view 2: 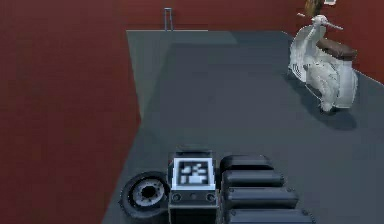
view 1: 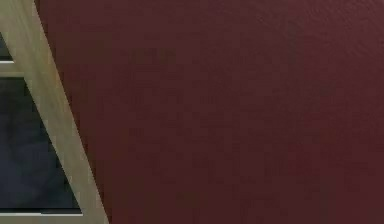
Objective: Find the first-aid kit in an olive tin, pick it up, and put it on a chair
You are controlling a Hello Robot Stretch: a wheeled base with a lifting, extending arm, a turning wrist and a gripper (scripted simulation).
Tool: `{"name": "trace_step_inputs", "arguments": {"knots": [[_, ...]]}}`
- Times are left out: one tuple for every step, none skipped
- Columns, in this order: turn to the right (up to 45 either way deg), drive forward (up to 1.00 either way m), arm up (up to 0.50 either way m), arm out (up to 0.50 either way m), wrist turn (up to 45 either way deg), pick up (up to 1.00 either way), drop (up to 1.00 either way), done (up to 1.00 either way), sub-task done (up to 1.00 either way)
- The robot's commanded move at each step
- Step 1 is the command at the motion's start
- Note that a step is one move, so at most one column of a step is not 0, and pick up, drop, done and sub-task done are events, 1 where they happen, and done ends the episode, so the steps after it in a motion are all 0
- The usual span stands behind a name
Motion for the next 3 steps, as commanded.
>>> {"name": "trace_step_inputs", "arguments": {"knots": [[45.0,0.00,0.00,0.00,0.0,0.00,0.00,0.00,0.00],[45.0,0.00,0.00,0.00,0.0,0.00,0.00,0.00,0.00],[39.0,0.00,0.00,0.00,0.0,0.00,0.00,0.00,0.00]]}}
